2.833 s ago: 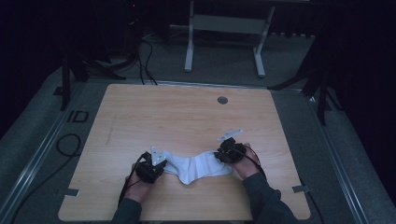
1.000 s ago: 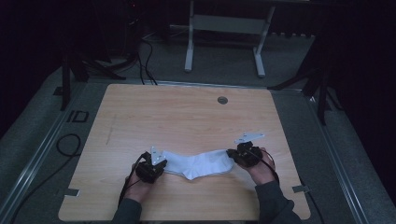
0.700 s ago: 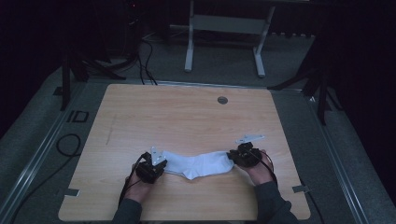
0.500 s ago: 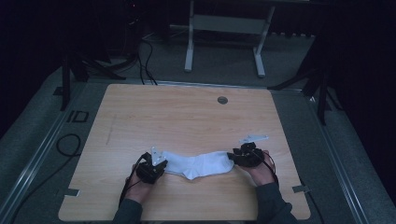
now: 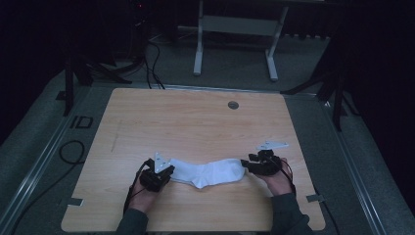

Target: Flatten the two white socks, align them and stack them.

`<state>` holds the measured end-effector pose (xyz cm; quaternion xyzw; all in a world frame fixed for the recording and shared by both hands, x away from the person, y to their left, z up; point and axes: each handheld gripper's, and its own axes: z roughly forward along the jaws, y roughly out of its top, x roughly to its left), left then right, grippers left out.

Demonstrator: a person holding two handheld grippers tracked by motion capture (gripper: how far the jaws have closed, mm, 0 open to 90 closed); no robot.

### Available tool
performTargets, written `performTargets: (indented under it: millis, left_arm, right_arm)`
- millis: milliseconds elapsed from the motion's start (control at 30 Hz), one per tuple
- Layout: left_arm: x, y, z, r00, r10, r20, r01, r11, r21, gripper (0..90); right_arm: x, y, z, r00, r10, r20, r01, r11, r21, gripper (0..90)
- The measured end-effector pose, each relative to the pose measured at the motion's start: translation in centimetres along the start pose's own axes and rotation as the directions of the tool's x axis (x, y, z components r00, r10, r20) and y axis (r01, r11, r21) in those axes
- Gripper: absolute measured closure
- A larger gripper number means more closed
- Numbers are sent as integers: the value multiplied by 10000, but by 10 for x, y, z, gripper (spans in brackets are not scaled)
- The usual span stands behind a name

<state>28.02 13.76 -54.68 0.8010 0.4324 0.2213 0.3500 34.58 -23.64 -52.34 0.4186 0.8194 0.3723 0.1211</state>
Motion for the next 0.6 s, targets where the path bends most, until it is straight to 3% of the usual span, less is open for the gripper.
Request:
performTargets:
  millis: [600]
  left_arm:
    - [19,-2,-8,9984,-383,-424,380,9993,-70,875]
  right_arm:
    - [-15,-7,-7,9992,300,259,-298,9995,-83,530]
